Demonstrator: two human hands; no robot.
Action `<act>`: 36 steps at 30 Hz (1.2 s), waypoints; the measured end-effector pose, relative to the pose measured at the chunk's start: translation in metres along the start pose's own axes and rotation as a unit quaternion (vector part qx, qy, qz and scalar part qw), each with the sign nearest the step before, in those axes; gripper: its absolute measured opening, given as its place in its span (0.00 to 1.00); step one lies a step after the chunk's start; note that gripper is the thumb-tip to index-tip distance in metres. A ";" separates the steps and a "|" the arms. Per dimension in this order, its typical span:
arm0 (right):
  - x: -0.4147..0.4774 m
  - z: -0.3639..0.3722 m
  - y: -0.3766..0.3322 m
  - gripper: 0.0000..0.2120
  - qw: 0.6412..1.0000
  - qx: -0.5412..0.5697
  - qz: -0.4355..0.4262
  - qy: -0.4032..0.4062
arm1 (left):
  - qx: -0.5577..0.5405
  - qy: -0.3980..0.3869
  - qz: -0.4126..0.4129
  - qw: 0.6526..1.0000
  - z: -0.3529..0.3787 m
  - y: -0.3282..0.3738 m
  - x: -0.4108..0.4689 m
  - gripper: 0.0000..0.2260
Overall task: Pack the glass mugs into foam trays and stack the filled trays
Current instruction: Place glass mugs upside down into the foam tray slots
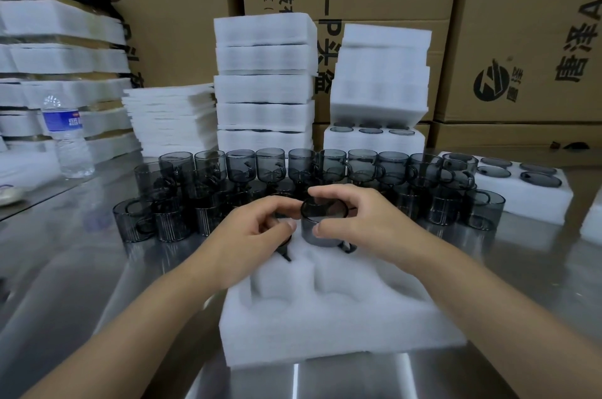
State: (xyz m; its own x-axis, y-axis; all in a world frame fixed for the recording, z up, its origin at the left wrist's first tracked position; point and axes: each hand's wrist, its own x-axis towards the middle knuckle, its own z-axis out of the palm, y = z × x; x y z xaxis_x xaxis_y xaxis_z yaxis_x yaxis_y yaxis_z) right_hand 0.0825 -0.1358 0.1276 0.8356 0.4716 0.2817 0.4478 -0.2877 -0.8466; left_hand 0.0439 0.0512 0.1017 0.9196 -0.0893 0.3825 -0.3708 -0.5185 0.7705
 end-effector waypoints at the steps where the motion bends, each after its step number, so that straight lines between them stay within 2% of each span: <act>1: 0.000 0.000 0.000 0.24 1.000 -0.002 0.003 -0.001 | 0.003 0.001 0.000 1.000 0.000 0.000 0.000 0.11; 12: 0.001 -0.001 -0.001 0.21 0.998 -0.035 0.042 -0.040 | 0.014 -0.007 0.007 1.000 -0.001 0.002 -0.002 0.13; 15: 0.001 -0.002 0.001 0.14 0.997 -0.016 0.055 -0.047 | 0.017 -0.009 0.019 1.000 -0.002 0.002 -0.002 0.13; 16: 0.002 -0.003 0.001 0.10 0.998 0.004 0.060 -0.029 | 0.018 -0.006 0.024 1.000 -0.002 0.002 -0.002 0.14; 19: 0.008 -0.008 0.005 0.10 0.992 0.041 0.067 0.094 | 0.011 0.017 0.037 0.999 -0.001 0.001 -0.003 0.17; 21: 0.011 -0.009 0.011 0.09 0.985 -0.038 0.081 0.150 | 0.007 0.039 0.059 0.997 0.000 0.000 -0.003 0.20; 25: 0.011 -0.008 0.017 0.10 0.971 -0.166 0.126 0.118 | 0.019 0.065 0.089 0.994 0.000 -0.001 -0.001 0.27; 36: 0.010 -0.010 0.013 0.14 0.960 -0.235 0.143 0.055 | 0.023 0.044 0.068 0.996 -0.001 -0.002 0.000 0.30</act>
State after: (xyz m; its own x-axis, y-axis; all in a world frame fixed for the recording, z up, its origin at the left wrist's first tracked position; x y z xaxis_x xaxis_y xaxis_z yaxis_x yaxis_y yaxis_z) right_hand 0.1002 -0.1429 0.1234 0.9629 0.2336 0.1354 0.2670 -0.7492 -0.6061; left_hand 0.0443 0.0535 0.1006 0.8455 -0.0887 0.5266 -0.4835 -0.5459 0.6843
